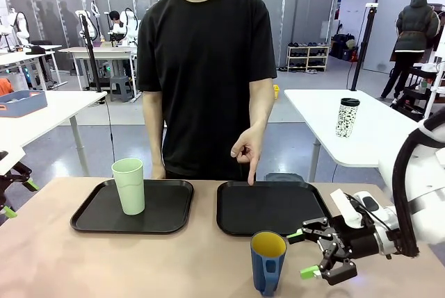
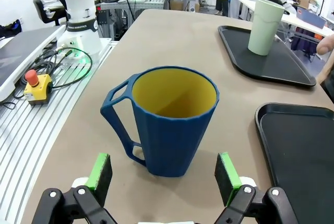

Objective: Sort and store the cups by type.
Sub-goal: Pick up the Handle plastic cup and place it into the empty Flat Tray.

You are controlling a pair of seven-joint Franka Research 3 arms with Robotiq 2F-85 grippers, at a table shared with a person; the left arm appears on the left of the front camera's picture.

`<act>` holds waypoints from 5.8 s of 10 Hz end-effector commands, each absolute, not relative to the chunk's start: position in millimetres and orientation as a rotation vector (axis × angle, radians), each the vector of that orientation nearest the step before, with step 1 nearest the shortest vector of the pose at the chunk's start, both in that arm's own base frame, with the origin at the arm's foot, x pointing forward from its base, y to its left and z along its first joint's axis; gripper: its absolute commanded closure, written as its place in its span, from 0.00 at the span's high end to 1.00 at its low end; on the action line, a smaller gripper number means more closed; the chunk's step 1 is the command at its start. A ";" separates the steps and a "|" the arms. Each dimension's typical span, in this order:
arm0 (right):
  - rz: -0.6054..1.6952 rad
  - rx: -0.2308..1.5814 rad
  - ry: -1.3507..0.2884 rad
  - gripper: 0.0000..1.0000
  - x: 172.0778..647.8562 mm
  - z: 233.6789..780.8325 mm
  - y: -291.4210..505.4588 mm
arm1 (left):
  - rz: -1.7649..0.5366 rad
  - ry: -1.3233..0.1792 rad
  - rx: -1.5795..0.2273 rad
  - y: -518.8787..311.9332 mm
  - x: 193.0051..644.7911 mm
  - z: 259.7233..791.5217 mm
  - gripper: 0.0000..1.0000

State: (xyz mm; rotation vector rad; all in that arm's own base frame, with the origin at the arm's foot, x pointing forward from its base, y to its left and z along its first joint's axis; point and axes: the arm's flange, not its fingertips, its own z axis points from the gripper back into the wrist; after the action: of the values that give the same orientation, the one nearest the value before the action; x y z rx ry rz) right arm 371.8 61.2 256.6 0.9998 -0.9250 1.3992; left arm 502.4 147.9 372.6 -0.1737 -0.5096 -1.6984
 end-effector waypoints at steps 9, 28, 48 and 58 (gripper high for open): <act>1.363 1.047 -0.892 1.00 388.1 225.1 90.6 | -1.708 -0.514 -0.169 148.4 501.1 373.6 1.00; 1.340 1.234 -0.957 1.00 387.5 185.2 138.2 | -1.708 -0.514 -0.169 148.4 501.1 373.6 1.00; 1.495 1.058 -0.973 0.49 382.9 281.3 140.5 | -1.708 -0.514 -0.169 148.4 501.1 373.6 1.00; 1.481 0.998 -1.020 0.74 418.7 278.9 123.8 | -1.708 -0.514 -0.169 148.4 501.1 373.6 1.00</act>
State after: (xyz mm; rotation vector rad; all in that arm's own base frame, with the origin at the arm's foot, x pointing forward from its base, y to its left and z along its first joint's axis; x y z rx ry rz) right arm 400.8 127.0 280.4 1.0366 -1.0100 1.4763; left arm 502.4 147.9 372.6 -0.1736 -0.5097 -1.6983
